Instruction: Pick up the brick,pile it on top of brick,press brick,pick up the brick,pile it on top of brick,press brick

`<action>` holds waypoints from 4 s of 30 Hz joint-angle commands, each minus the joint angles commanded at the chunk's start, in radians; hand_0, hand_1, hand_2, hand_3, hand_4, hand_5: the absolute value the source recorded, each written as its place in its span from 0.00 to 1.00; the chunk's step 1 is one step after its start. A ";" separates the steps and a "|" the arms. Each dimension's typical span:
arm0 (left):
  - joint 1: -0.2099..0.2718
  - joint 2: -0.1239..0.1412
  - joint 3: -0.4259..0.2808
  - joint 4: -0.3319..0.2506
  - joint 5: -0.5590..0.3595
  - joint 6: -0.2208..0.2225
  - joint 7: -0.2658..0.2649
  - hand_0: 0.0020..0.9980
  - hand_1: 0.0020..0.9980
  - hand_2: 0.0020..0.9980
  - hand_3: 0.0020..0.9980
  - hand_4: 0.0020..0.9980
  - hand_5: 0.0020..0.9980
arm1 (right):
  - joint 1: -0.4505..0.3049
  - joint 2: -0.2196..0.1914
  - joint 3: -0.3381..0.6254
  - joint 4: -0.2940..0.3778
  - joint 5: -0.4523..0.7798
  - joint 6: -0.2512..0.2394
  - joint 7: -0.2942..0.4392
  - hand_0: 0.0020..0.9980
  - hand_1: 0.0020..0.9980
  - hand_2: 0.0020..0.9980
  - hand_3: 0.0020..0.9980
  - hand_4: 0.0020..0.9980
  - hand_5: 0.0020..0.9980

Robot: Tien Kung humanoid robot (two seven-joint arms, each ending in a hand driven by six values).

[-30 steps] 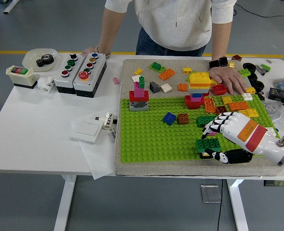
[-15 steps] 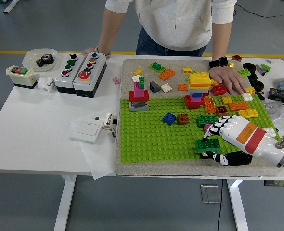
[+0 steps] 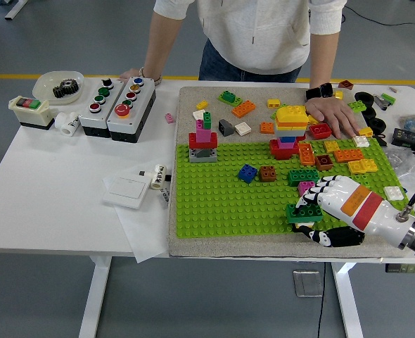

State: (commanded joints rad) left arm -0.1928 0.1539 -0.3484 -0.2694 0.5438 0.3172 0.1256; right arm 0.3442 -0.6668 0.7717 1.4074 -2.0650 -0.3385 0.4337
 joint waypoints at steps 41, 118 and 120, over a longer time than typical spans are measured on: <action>0.004 -0.002 0.000 0.001 0.002 0.000 0.000 0.78 0.79 0.78 0.63 0.69 0.65 | -0.021 -0.002 0.002 -0.018 -0.015 0.000 0.013 0.50 0.48 0.55 0.57 0.63 0.36; 0.005 -0.003 0.000 0.002 0.004 -0.001 -0.001 0.78 0.79 0.78 0.63 0.69 0.65 | 0.049 -0.030 -0.063 -0.047 -0.065 -0.055 0.057 0.37 0.46 0.54 0.58 0.62 0.31; 0.005 -0.003 -0.001 0.002 0.005 -0.001 -0.001 0.78 0.79 0.78 0.63 0.69 0.65 | 0.050 -0.030 -0.062 -0.046 -0.065 -0.056 0.057 0.30 0.44 0.53 0.58 0.61 0.31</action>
State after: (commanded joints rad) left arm -0.1882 0.1510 -0.3491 -0.2676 0.5488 0.3160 0.1250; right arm 0.3944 -0.6966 0.7095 1.3612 -2.1301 -0.3946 0.4907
